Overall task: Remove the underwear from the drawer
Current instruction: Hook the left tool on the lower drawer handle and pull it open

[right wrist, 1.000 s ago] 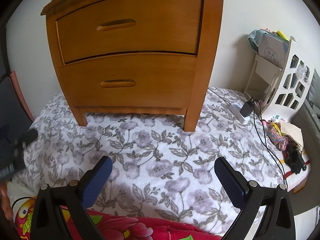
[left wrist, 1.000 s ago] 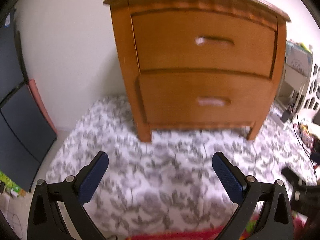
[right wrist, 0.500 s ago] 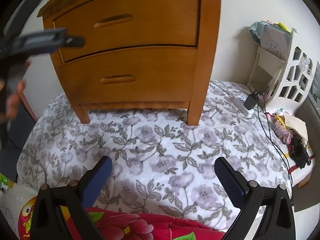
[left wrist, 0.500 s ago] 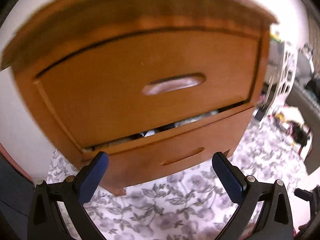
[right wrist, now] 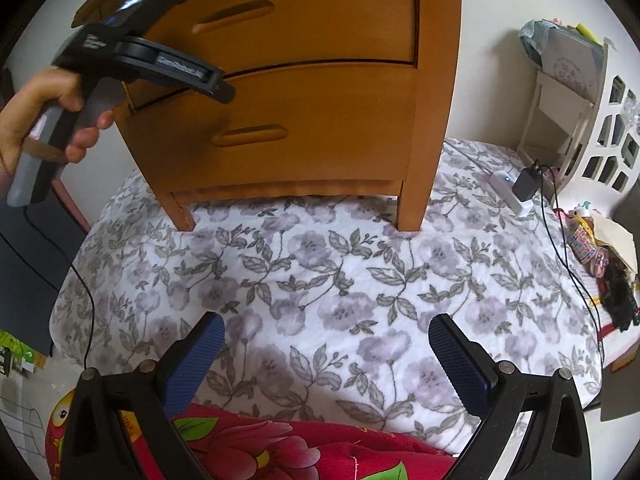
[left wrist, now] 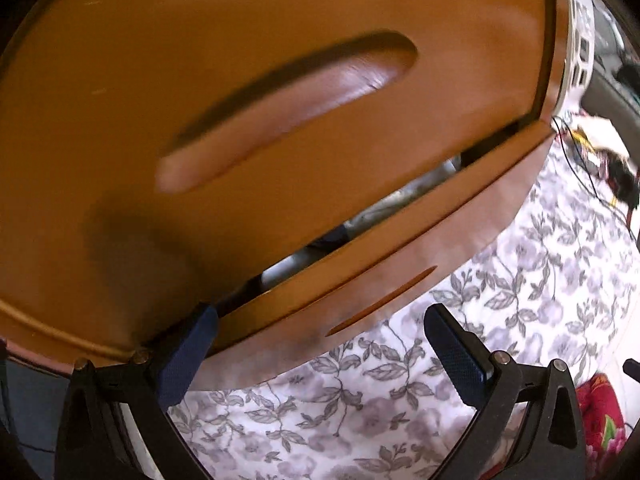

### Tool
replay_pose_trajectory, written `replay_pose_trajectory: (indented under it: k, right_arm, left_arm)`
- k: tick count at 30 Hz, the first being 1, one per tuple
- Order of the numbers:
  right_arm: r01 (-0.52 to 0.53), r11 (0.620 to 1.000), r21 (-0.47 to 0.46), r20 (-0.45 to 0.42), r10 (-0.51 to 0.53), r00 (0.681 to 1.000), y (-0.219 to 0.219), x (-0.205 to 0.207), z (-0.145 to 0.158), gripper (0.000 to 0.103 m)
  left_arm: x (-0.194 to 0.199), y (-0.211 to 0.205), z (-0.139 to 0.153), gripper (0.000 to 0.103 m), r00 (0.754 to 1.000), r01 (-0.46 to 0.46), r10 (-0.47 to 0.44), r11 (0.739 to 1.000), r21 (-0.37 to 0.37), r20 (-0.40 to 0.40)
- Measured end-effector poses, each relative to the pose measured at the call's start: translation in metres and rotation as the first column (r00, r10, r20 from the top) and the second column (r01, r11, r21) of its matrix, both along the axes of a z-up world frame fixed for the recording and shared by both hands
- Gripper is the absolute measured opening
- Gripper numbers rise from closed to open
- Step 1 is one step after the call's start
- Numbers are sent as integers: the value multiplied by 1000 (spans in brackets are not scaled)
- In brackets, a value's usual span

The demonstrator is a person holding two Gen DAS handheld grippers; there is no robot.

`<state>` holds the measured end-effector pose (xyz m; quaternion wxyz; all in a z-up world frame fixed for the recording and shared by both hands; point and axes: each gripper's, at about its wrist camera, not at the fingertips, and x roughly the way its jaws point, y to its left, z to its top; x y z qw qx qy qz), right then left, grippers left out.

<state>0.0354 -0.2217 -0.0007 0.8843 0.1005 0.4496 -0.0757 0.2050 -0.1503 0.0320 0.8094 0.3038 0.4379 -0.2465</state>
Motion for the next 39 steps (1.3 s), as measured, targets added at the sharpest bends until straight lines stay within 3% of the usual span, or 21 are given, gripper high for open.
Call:
replay_pose_trajectory:
  k: [13, 20, 39]
  right_arm:
    - [-5, 999, 41, -19, 6, 1000, -4, 3, -5, 103]
    - [-3, 999, 45, -22, 4, 1000, -3, 3, -5, 103]
    - [-1, 999, 51, -23, 2, 1000, -3, 3, -6, 103]
  left_arm:
    - [9, -14, -6, 103, 998, 25, -23, 999, 37, -52]
    - [16, -11, -2, 103, 986, 89, -83, 995, 36, -144]
    - [9, -9, -4, 103, 962, 209, -188, 973, 93, -199]
